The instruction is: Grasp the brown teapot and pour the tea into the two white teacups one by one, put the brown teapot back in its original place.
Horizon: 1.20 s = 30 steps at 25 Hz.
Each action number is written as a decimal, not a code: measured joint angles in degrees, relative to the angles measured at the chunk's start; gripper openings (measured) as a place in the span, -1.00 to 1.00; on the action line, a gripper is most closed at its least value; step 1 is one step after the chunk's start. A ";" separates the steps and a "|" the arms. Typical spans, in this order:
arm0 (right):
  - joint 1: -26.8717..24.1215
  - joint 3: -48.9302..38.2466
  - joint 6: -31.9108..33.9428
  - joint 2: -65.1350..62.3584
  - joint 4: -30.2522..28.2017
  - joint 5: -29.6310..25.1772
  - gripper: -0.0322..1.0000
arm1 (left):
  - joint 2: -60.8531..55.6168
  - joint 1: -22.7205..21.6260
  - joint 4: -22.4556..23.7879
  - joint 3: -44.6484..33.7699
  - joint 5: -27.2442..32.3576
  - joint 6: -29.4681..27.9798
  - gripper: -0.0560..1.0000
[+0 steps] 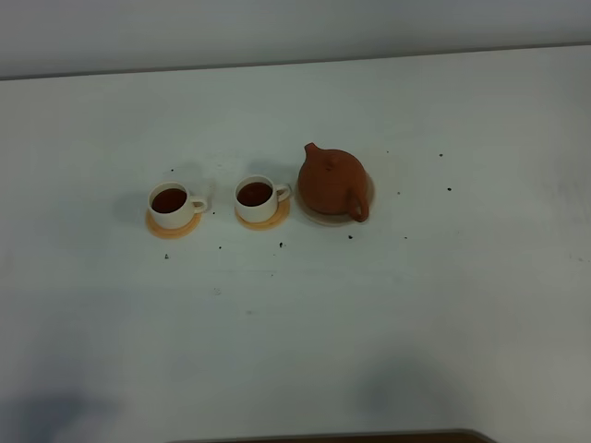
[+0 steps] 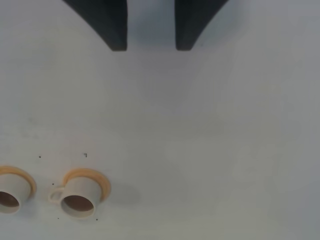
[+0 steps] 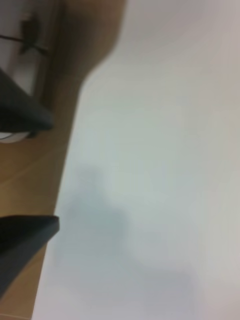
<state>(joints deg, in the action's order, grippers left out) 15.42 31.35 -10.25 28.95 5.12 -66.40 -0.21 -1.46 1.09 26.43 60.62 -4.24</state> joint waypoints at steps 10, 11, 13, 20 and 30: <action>-6.11 0.00 0.00 -9.31 -0.05 0.26 -0.14 | 0.00 0.00 0.00 0.00 0.00 0.00 -0.37; -6.11 0.00 0.00 -10.23 -0.05 0.26 -0.14 | 0.00 0.00 0.00 0.00 0.00 0.00 -0.37; -6.11 0.00 0.00 -11.97 -0.05 0.31 -0.14 | 0.00 0.00 0.00 0.00 0.00 0.00 -0.37; -6.11 0.00 0.00 -18.05 -0.05 0.41 -0.14 | 0.00 0.00 0.00 0.00 0.00 0.00 -0.37; -6.11 0.00 0.00 -23.87 0.70 0.48 -0.14 | 0.00 0.00 0.00 0.00 0.00 0.00 -0.37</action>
<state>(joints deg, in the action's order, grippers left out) 9.31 31.35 -10.25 5.08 5.83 -65.92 -0.21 -1.46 1.09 26.43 60.62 -4.24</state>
